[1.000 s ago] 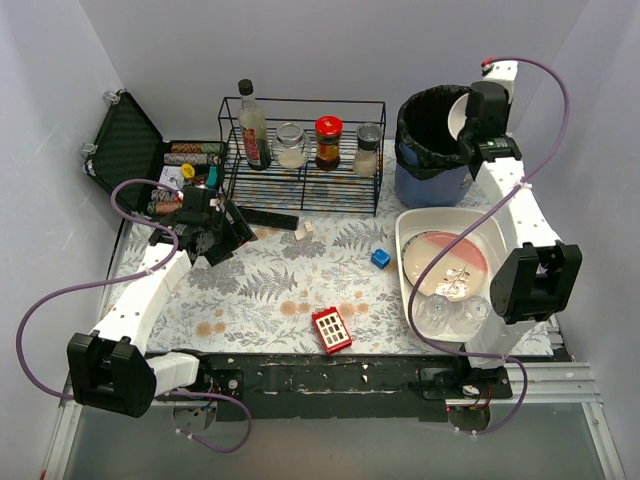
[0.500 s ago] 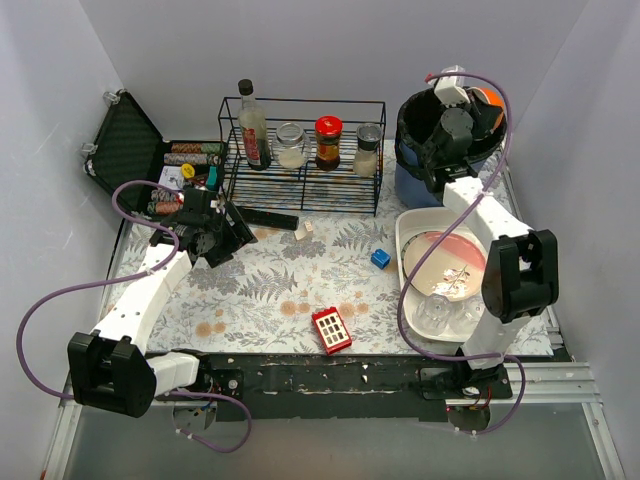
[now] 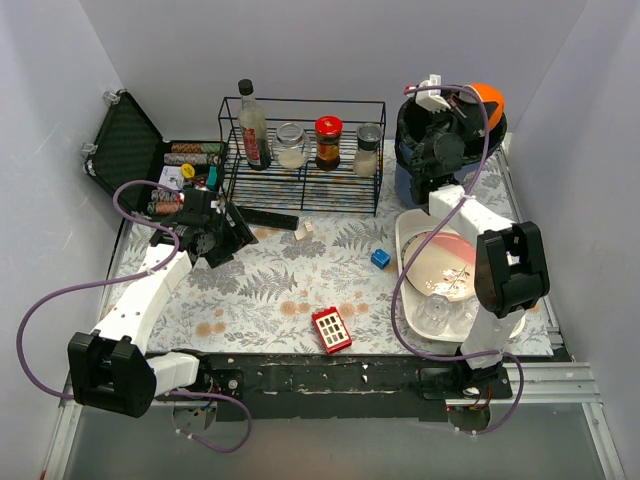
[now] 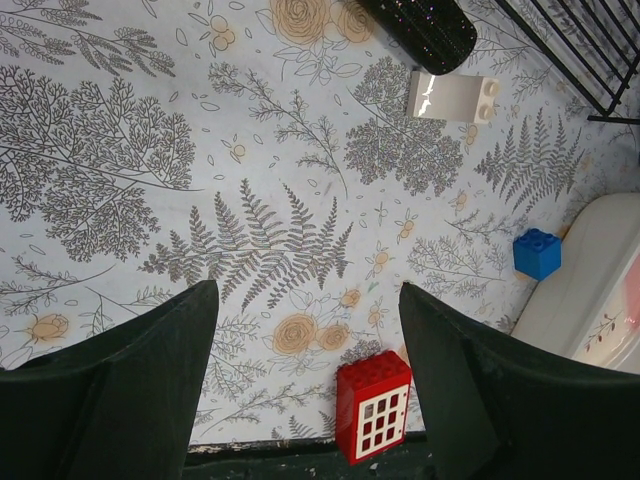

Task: Clear the kitchen counter

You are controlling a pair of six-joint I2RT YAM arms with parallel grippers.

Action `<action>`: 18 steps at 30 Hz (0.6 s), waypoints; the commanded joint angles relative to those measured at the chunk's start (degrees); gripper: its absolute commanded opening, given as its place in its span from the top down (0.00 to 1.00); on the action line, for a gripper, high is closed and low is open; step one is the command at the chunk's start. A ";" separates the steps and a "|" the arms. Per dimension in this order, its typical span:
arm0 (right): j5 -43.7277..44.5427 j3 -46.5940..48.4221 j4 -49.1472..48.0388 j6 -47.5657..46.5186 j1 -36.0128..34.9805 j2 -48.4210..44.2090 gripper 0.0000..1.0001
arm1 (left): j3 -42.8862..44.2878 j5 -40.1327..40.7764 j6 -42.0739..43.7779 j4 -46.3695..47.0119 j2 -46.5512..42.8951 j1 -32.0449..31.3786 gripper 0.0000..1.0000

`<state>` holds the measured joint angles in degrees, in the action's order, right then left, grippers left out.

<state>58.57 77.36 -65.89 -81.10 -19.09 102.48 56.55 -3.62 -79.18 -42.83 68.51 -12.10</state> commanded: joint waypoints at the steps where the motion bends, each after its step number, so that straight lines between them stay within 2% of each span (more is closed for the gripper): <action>1: -5.21 -3.00 -16.27 -9.76 -1.30 -0.79 0.99 | -0.92 -0.78 0.87 0.38 -1.63 0.32 0.28; 9: -9.78 -5.90 -20.94 -15.22 -2.27 -0.17 0.99 | -1.54 -0.51 1.04 0.11 -1.89 0.32 0.25; 18: -9.35 -6.09 -22.27 -14.88 -2.27 0.18 0.99 | -1.62 -0.42 1.13 0.11 -1.89 0.32 0.21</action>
<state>50.33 70.32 -71.59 -95.37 -21.23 102.63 55.09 -3.86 -78.74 -42.87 68.47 -12.10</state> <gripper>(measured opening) 0.129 0.779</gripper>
